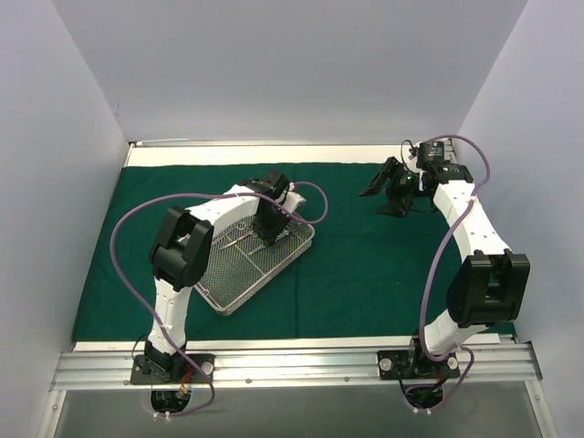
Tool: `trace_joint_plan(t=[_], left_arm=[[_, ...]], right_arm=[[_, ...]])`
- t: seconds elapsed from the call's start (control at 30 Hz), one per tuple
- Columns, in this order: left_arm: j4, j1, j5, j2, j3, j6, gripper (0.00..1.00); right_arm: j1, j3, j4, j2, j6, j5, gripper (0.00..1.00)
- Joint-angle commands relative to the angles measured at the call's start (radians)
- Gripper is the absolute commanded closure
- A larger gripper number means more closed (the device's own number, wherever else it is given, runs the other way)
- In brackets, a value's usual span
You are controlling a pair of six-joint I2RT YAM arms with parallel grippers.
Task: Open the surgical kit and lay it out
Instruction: Pick up the medical item from the container, then place the medical item in the surgical kit.
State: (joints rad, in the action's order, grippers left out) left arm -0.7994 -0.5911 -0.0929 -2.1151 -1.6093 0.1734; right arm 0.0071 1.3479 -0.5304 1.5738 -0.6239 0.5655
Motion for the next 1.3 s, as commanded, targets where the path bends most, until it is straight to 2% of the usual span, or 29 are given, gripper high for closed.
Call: trace_joint_plan(t=[0.0,0.2,0.37,0.73,0.9,1.07,1.17,1.27], left_arm=[[-0.032,-0.004,0.025,-0.075,0.048,-0.043,0.71],[0.003,0.005,0.09,0.018,0.13,-0.078,0.87],[-0.021,0.033,0.137,0.116,0.12,-0.087,0.97],[-0.133,0.106,0.053,0.271,0.032,-0.104,0.98],[-0.139,0.119,0.004,0.339,0.009,-0.132,0.98],[-0.139,0.116,-0.021,0.376,-0.049,-0.196,0.98],[-0.147,0.109,-0.036,0.368,-0.096,-0.212,0.98],[-0.153,0.1,-0.059,0.359,-0.126,-0.227,0.98]], right_arm=[[-0.002,-0.01,-0.005,-0.054,0.012,0.013,0.35],[-0.002,-0.023,0.012,-0.052,0.003,0.02,0.35],[-0.001,-0.024,0.023,-0.049,0.0,0.027,0.35],[0.068,0.008,0.061,0.003,-0.014,0.023,0.35],[0.192,0.046,0.128,0.046,-0.053,0.063,0.31],[0.275,0.109,0.256,0.127,-0.189,0.119,0.25],[0.316,0.141,0.365,0.179,-0.272,0.148,0.24],[0.372,0.221,0.392,0.242,-0.333,0.142,0.25]])
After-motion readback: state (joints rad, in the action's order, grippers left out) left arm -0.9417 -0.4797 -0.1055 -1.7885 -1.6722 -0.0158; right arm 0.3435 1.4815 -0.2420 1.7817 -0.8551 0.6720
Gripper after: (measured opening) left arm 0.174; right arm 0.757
